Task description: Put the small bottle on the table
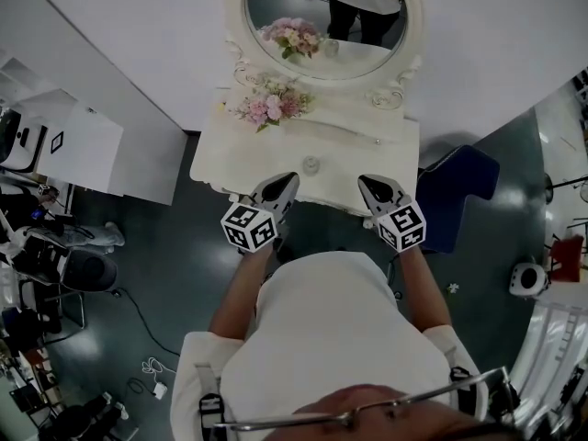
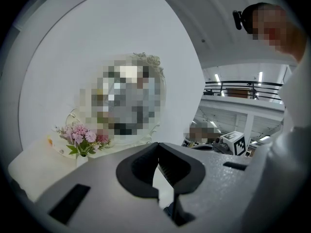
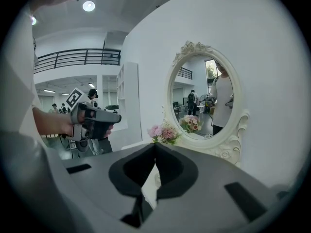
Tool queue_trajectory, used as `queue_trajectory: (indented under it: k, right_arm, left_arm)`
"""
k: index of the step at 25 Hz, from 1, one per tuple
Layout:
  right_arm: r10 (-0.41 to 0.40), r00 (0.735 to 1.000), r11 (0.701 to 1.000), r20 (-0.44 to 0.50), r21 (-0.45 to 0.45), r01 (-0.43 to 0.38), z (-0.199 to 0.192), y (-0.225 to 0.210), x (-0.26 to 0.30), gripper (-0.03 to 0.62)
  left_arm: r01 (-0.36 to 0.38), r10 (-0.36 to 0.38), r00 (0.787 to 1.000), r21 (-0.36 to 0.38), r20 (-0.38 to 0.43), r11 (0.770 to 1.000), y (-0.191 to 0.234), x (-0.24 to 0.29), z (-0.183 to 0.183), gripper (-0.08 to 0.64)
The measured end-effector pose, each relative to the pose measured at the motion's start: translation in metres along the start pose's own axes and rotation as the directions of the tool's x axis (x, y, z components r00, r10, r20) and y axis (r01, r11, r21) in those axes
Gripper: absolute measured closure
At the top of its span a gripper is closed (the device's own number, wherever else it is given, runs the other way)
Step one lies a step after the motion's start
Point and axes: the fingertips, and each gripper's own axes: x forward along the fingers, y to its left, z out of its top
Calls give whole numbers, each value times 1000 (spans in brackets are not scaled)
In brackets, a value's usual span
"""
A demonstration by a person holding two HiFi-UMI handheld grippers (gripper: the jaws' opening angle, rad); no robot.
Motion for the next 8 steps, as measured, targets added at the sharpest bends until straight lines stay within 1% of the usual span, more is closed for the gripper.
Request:
queue_trajectory:
  k: [8]
  right_arm:
    - [-5,1000,1000,7,5,5,3,-4,4,586]
  left_arm:
    - [-4,4,1000,-3,-3,1000,5,1,-2,557]
